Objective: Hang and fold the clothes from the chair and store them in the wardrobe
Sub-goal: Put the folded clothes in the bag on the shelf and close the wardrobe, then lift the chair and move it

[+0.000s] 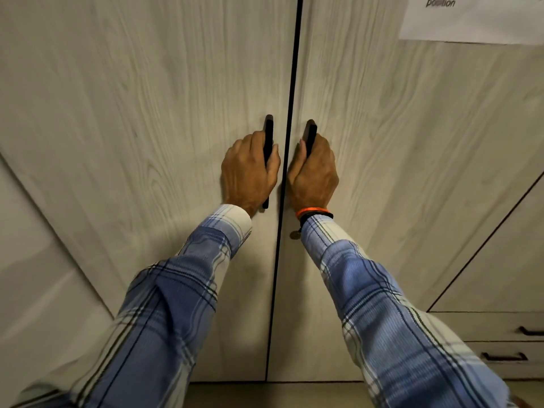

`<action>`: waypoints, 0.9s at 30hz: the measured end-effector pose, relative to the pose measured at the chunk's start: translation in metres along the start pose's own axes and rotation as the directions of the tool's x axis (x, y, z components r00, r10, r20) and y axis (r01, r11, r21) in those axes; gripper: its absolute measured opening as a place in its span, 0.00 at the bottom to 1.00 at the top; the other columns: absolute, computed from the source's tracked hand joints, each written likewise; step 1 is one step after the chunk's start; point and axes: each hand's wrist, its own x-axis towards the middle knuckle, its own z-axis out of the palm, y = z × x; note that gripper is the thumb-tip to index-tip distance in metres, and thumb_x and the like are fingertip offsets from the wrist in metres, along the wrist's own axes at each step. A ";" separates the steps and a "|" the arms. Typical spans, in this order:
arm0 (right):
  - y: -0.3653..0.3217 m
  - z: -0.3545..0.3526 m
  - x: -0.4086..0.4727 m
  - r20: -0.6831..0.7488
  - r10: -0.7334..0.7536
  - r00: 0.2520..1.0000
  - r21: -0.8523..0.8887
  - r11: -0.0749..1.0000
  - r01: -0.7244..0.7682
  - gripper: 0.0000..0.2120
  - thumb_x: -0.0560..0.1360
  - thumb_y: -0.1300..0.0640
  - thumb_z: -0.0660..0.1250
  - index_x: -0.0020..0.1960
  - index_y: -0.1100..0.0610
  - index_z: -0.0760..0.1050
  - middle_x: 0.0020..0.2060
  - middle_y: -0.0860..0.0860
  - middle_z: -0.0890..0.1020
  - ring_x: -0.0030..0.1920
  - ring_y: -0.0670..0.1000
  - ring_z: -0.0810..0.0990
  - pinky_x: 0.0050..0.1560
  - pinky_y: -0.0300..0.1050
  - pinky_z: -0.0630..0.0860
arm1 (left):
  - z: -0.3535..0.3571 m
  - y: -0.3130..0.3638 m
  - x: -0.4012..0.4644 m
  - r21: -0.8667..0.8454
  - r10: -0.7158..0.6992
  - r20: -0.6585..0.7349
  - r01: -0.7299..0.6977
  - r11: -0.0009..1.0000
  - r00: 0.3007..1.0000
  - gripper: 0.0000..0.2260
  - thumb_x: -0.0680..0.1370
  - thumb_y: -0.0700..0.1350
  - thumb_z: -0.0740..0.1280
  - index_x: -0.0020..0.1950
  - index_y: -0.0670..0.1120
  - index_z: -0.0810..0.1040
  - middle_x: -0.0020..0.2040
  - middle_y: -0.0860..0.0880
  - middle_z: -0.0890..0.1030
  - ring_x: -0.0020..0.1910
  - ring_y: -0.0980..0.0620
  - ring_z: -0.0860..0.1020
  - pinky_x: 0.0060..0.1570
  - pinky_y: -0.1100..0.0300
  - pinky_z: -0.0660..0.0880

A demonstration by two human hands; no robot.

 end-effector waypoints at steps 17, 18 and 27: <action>-0.011 -0.013 0.002 0.136 0.067 0.988 -0.010 0.998 -0.066 0.13 0.81 0.55 0.59 0.59 0.63 0.74 0.48 0.56 0.80 0.47 0.56 0.78 0.40 0.47 0.72 | -0.019 0.000 -0.009 -0.118 -0.025 0.222 0.053 0.992 0.975 0.16 0.80 0.51 0.60 0.58 0.41 0.75 0.52 0.43 0.77 0.51 0.45 0.75 0.46 0.51 0.74; -0.013 -0.020 0.000 0.209 0.093 0.974 0.000 0.996 -0.095 0.14 0.81 0.55 0.59 0.62 0.62 0.73 0.51 0.56 0.79 0.51 0.56 0.78 0.44 0.49 0.73 | -0.026 0.000 -0.012 -0.156 -0.040 0.282 0.087 0.984 0.958 0.16 0.79 0.51 0.60 0.61 0.40 0.74 0.55 0.43 0.77 0.53 0.43 0.75 0.51 0.49 0.75; -0.017 -0.080 -0.006 0.638 0.193 0.745 0.090 0.943 -0.321 0.33 0.70 0.63 0.71 0.73 0.58 0.64 0.65 0.56 0.75 0.64 0.56 0.74 0.67 0.50 0.71 | -0.062 0.017 -0.031 -0.220 -0.252 0.594 0.455 0.863 0.764 0.27 0.73 0.48 0.73 0.69 0.47 0.69 0.64 0.46 0.77 0.62 0.45 0.76 0.64 0.48 0.73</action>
